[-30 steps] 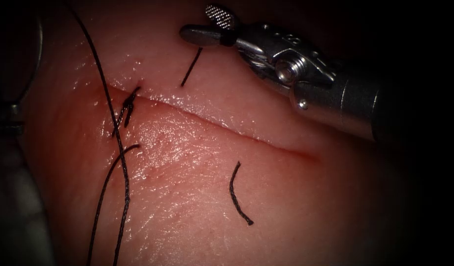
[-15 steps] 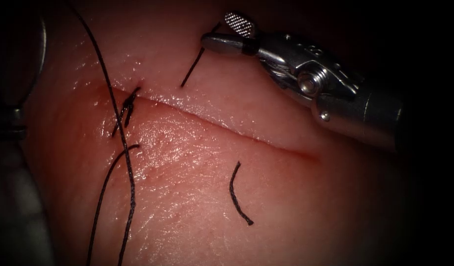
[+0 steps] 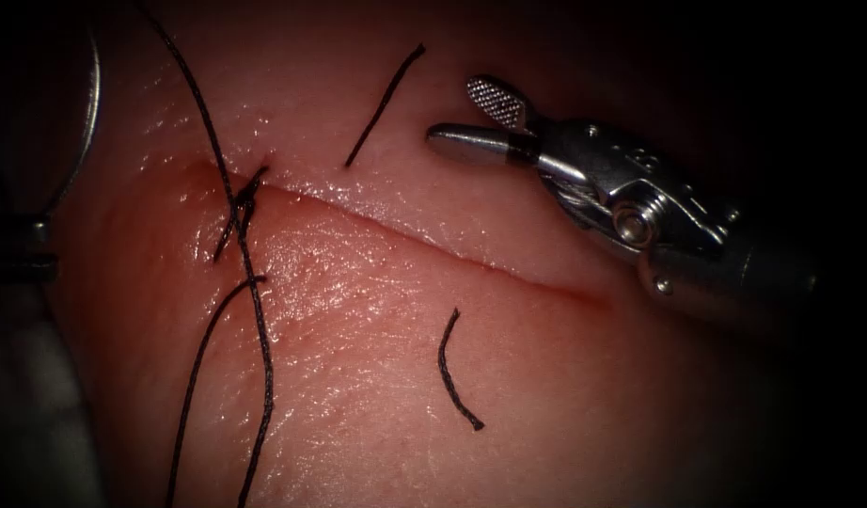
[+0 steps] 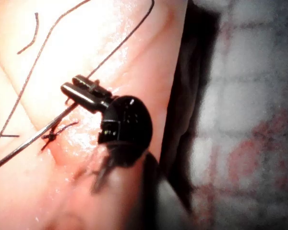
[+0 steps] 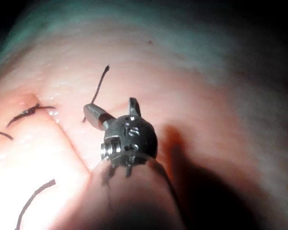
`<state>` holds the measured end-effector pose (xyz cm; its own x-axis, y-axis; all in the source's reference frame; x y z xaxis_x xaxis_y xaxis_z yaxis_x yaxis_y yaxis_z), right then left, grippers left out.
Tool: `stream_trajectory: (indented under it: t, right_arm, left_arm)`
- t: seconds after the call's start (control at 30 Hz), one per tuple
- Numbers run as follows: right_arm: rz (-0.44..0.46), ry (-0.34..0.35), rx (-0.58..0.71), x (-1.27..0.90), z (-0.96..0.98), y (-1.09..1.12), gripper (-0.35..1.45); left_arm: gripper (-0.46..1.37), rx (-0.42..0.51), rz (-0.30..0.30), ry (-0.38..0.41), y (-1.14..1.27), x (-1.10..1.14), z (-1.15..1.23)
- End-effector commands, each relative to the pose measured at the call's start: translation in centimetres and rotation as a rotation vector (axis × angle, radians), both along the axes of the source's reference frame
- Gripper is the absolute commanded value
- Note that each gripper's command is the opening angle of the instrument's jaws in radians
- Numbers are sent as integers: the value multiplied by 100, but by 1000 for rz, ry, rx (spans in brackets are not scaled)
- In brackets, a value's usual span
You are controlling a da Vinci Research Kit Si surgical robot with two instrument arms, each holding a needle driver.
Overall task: Wound Closure
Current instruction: Set down the needle with the left gripper
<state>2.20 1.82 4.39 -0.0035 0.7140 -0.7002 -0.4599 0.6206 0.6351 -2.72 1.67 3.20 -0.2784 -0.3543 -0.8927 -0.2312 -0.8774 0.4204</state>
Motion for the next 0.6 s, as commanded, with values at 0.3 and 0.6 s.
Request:
stream_trajectory:
  t: [0.3,0.6]
  right_arm:
    - [-21,-2,-9,-1,-2,-21,54]
    - [-23,1,-8,0,-8,-25,53]
  left_arm:
    - [-35,2,48,-14,-7,-14,-11]
    - [-35,-5,61,-18,-6,-15,-6]
